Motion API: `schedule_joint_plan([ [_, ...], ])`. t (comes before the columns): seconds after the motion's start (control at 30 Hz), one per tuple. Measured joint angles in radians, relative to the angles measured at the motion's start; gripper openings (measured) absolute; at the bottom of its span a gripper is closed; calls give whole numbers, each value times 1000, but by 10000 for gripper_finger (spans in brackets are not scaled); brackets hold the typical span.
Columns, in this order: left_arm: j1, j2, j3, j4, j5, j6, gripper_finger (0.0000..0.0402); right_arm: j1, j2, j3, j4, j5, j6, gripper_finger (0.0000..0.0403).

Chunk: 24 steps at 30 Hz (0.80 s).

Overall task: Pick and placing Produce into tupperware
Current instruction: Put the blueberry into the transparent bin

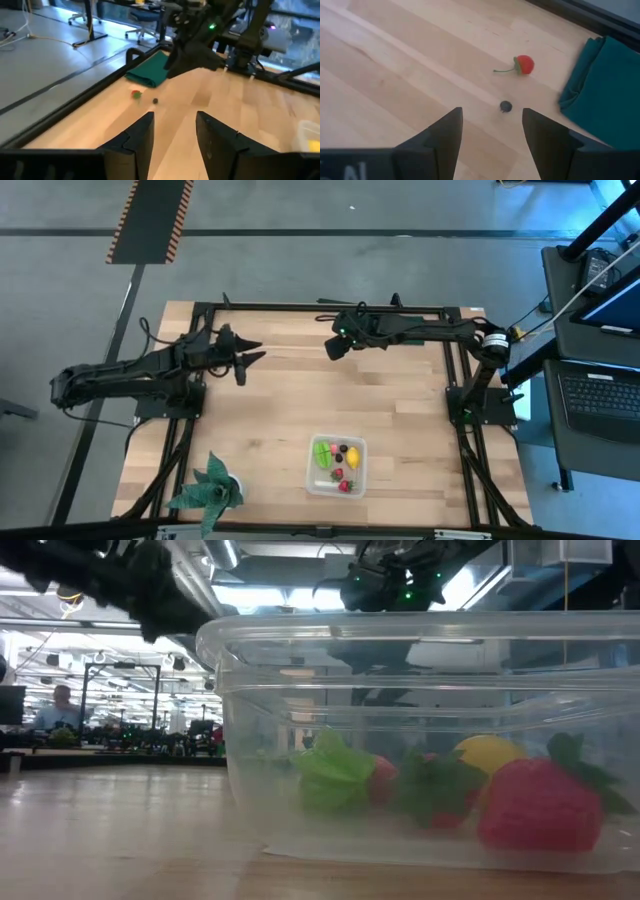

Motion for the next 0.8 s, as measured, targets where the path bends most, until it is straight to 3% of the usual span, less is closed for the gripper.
schedule_joint_plan([
  [0.3,28,-135,-233,240,38,-30,144,-3,0,-51,35,2,47,208],
  [0.8,28,-172,-351,330,37,-54,146,-23,0,-137,187,-7,53,208],
])
